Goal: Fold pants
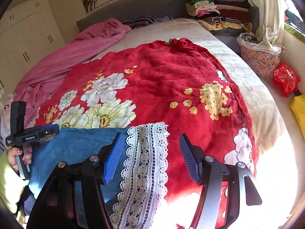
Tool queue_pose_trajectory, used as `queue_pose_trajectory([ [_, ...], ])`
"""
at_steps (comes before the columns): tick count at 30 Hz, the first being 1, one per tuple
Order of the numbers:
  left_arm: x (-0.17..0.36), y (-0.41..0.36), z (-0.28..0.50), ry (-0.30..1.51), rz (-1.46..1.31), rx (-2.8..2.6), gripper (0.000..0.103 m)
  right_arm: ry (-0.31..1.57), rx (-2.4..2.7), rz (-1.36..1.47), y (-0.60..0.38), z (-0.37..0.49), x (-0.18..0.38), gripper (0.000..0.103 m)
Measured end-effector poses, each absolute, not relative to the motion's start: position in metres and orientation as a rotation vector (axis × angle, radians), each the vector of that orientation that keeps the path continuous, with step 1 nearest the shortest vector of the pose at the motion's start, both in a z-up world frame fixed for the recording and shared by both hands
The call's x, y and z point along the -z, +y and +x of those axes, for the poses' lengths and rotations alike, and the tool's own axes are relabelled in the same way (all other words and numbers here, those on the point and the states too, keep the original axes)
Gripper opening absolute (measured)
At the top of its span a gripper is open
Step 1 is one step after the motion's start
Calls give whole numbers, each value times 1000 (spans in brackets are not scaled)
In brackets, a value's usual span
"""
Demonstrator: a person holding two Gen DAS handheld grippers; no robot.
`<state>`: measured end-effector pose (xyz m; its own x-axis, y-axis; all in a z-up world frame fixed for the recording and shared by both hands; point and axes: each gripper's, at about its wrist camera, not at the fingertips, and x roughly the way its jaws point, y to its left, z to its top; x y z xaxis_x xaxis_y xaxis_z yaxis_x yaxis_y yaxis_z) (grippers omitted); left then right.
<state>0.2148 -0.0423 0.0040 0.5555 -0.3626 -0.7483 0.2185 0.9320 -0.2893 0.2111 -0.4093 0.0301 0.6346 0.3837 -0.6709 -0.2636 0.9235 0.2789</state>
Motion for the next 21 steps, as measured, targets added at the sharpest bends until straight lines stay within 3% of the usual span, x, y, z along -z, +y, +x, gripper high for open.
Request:
queue_pose_trajectory([
  [6,-32,-12,147,847,-236,287,42,752,-387,246,-416,139,-41,60],
  [13,-35,44,65,830,-316,195,44,776,-391,298,-404,82,-18,61],
  [16,-31,73,33,830,-319,132,47,794,-340,300,-401,71,-7,76],
  [21,-10,117,0,868,-407,37,48,828,-299,395,-411,71,15,76],
])
